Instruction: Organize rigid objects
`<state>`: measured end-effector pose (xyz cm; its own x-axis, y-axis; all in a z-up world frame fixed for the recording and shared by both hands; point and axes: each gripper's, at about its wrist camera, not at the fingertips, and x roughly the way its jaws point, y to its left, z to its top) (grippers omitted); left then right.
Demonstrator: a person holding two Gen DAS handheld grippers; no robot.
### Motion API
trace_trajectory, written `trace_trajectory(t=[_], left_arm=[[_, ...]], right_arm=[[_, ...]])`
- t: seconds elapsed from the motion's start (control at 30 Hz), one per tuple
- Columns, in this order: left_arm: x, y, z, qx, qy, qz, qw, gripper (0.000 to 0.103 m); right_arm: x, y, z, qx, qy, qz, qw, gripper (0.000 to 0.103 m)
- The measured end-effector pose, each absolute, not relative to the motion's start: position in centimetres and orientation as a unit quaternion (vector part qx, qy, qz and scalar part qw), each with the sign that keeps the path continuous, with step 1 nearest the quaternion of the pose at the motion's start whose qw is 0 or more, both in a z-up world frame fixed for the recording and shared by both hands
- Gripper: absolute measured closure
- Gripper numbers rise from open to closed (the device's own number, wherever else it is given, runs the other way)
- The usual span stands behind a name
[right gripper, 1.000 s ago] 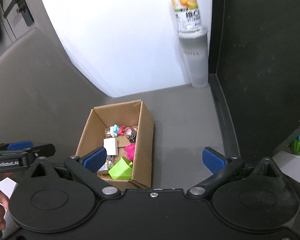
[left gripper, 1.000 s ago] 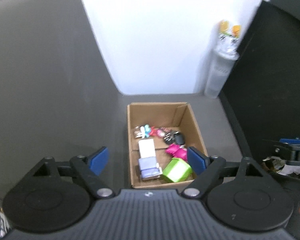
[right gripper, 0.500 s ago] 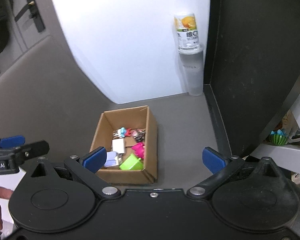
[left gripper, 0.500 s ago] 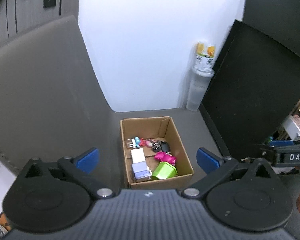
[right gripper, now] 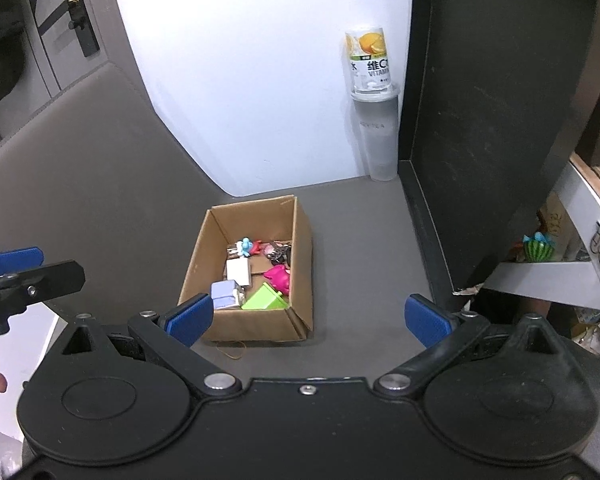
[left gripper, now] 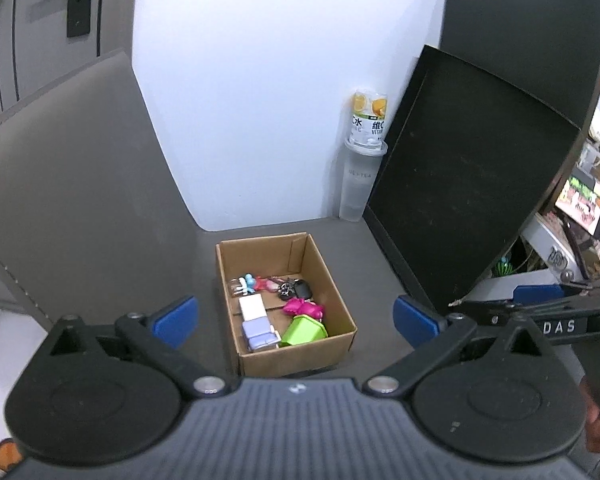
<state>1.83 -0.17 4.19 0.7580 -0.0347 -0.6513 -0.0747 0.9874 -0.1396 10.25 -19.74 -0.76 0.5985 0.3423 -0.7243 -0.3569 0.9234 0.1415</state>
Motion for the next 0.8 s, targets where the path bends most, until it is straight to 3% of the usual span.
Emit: trace_trajectory(t=[0.8], left_arm=[[1.4, -0.1, 3.4, -0.093, 0.353, 0.011, 0.931, 0.000]], right_arm=[[9.4, -20.9, -1.0, 0.003, 0.405, 0.187, 0.895, 0.000]])
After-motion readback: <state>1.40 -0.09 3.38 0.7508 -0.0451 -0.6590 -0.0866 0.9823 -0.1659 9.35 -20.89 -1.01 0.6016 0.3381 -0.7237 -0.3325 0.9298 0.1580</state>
